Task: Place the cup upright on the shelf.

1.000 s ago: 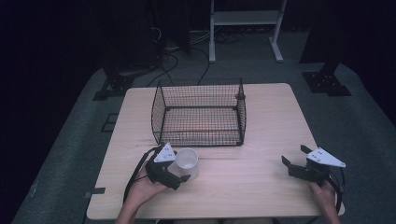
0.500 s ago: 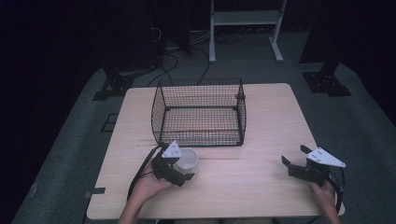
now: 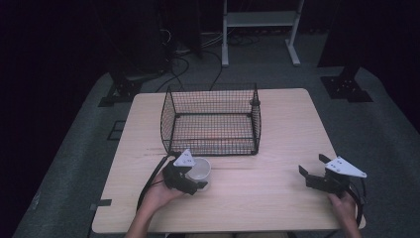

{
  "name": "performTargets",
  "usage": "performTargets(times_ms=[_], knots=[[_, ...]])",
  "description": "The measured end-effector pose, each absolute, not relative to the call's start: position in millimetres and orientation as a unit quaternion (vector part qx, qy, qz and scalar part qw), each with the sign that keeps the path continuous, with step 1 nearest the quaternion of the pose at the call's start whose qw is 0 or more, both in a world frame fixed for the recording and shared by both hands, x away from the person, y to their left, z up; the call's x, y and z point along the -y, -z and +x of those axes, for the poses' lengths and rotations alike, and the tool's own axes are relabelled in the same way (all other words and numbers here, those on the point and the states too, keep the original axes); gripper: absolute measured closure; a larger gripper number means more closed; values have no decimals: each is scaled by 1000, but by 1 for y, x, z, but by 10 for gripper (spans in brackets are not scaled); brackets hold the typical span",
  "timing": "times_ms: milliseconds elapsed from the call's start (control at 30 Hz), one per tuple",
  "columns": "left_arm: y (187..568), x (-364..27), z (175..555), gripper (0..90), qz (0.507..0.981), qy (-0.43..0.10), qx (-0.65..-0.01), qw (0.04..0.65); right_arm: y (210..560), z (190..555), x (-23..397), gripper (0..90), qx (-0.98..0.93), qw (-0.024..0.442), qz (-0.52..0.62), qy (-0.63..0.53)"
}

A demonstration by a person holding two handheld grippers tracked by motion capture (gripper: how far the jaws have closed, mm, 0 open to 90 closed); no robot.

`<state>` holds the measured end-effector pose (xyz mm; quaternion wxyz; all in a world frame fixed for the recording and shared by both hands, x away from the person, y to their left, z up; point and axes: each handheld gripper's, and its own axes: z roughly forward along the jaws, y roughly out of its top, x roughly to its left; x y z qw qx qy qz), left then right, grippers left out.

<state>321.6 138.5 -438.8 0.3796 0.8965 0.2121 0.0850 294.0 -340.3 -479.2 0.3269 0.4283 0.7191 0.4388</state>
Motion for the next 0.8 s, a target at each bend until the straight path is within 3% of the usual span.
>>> performTargets(times_ms=[800], knots=[[409,-129,322,213,898,-80,-179,393,479,294,340,131,-719,328,429,-437]])
